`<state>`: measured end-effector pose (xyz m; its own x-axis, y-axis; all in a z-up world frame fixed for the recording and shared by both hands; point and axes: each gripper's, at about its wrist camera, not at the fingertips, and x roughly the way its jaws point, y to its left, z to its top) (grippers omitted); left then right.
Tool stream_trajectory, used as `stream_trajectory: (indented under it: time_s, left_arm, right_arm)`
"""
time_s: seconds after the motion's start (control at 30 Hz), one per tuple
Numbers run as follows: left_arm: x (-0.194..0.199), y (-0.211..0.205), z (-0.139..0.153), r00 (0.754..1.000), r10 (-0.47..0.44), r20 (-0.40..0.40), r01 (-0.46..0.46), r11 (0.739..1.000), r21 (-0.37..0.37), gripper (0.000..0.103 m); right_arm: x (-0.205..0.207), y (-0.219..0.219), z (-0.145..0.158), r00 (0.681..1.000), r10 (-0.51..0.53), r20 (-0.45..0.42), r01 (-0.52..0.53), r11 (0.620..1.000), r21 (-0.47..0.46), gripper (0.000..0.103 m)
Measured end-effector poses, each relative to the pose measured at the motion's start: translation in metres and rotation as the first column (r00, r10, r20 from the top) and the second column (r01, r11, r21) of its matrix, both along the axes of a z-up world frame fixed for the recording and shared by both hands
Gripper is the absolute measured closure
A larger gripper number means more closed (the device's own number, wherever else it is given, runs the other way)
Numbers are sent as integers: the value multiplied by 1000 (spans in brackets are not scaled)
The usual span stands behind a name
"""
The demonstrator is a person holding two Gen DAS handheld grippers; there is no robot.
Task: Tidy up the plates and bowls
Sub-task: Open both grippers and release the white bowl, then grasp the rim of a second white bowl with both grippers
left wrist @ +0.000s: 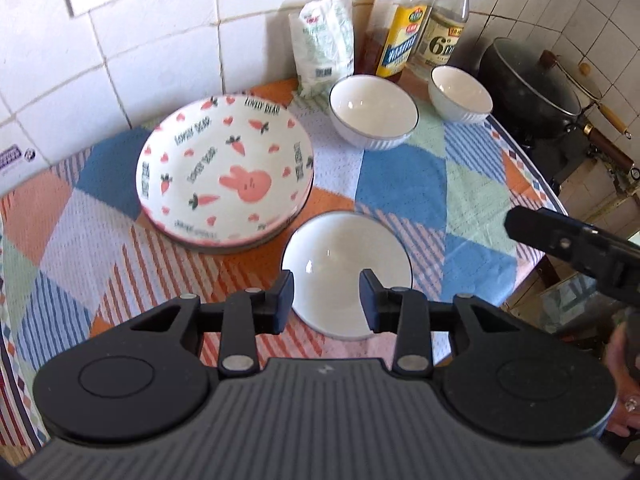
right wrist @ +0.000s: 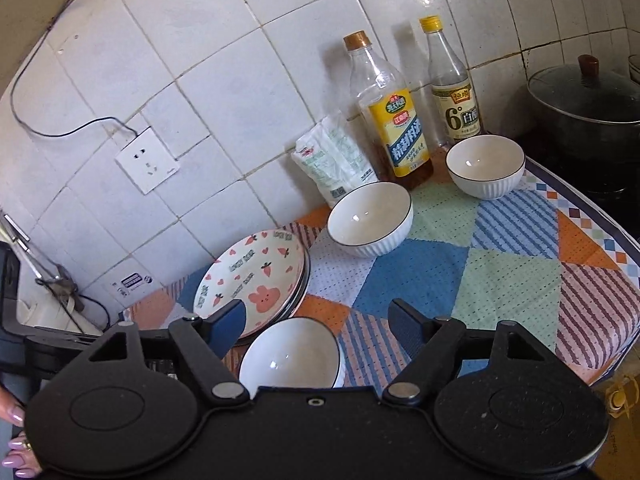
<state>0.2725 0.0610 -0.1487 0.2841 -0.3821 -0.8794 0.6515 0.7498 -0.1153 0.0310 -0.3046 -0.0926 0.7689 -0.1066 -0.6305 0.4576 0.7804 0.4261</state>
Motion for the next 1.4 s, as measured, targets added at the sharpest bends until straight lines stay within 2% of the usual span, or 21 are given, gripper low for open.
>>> stream_trajectory:
  time_s: [0.13, 0.2, 0.33, 0.47, 0.6, 0.7, 0.77, 0.9, 0.97, 1.03, 1.17, 1.23, 1.27, 1.4]
  left_arm:
    - [12, -13, 4, 1000, 10, 24, -10, 1000, -1, 68]
    - [17, -20, 9, 999, 16, 44, -17, 1000, 12, 68]
    - [29, -32, 23, 998, 23, 56, -22, 1000, -14, 67]
    - [47, -48, 23, 996, 52, 73, -50, 998, -27, 66]
    - [67, -68, 9, 995, 89, 49, -86, 994, -62, 65]
    - [79, -86, -7, 993, 109, 51, -105, 992, -72, 65]
    - [85, -99, -18, 992, 117, 55, -114, 992, -62, 65]
    - [98, -118, -36, 989, 146, 26, -144, 987, -72, 63]
    - [106, -126, -47, 986, 167, -4, -167, 983, -73, 62]
    - [113, -133, -56, 983, 183, -28, -185, 981, -59, 62]
    - [122, -144, -72, 978, 204, -43, -204, 979, -6, 62]
    - [125, -148, -78, 977, 207, -48, -207, 978, 0, 61]
    - [126, -151, -81, 977, 210, -47, -210, 978, 6, 60]
    - [131, -162, -85, 968, 251, 10, -251, 967, 35, 60]
  right_arm:
    - [18, -16, -5, 1000, 10, 8, -10, 1000, 12, 21]
    - [27, -27, -7, 1000, 8, 23, -9, 999, 40, 22]
    - [43, -49, -10, 999, -1, 38, -3, 994, 108, 27]
    - [61, -73, -15, 1000, 23, 10, -24, 994, 108, 28]
    - [83, -100, -33, 999, 41, -25, -38, 993, 111, 29]
    - [106, -120, -60, 995, 17, -98, -7, 994, 110, 32]
    - [118, -131, -79, 992, -4, -127, 21, 991, 134, 34]
    - [132, -147, -101, 991, -27, -129, 54, 975, 217, 35]
    - [139, -153, -109, 988, -21, -151, 57, 970, 236, 41]
    - [146, -159, -115, 984, -14, -180, 58, 969, 241, 49]
    - [151, -170, -126, 978, -38, -203, 88, 966, 243, 51]
    - [155, -171, -131, 963, -82, -255, 126, 979, 161, 49]
    - [157, -172, -133, 962, -85, -260, 128, 980, 153, 49]
    - [154, -181, -137, 974, -85, -212, 127, 973, 194, 53]
